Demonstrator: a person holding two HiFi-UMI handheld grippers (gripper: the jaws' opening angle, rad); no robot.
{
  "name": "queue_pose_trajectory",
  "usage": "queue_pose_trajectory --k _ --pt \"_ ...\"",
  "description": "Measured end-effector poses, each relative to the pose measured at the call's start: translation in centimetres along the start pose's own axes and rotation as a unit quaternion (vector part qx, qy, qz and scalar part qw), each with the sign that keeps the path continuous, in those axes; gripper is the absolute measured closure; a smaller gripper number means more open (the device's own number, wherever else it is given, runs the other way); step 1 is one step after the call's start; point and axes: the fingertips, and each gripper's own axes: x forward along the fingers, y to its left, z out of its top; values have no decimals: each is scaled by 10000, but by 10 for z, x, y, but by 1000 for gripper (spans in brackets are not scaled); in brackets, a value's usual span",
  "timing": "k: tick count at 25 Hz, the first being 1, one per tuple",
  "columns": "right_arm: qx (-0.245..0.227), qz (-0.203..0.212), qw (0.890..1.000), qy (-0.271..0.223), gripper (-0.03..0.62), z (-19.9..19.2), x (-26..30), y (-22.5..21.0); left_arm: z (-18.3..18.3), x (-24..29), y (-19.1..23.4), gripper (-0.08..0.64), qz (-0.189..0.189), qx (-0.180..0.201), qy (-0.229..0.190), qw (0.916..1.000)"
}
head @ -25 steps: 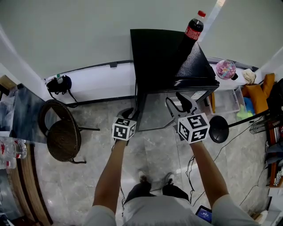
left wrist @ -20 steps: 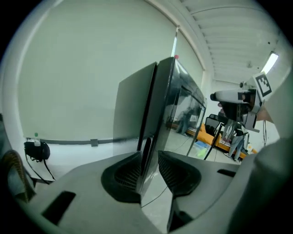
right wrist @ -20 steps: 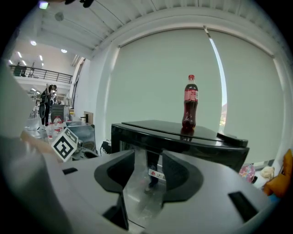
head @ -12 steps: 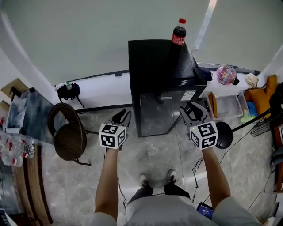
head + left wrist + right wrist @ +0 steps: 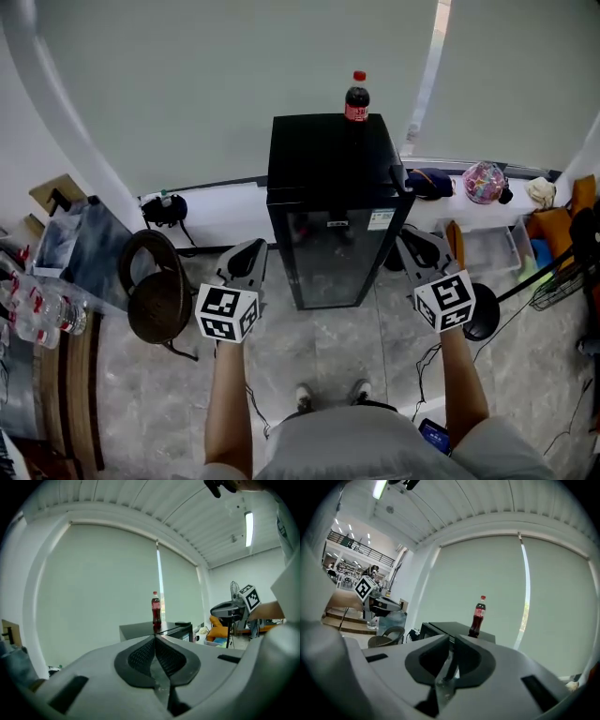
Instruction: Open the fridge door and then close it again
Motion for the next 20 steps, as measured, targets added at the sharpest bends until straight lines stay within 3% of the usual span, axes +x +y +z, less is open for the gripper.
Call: queue_pose_trajectory --k 2,7,20 --pt "25 -28 9999 -158 589 8 -10 -6 15 -5 -13 549 2 170 -113 9998" --pt "84 11 9995 -299 595 21 -22 -15 44 -8 -42 551 -139 474 -297 9983" --pt "-90 226 9975 -671 595 65 -35 -5 89 -14 -78 549 -290 679 -673 9950"
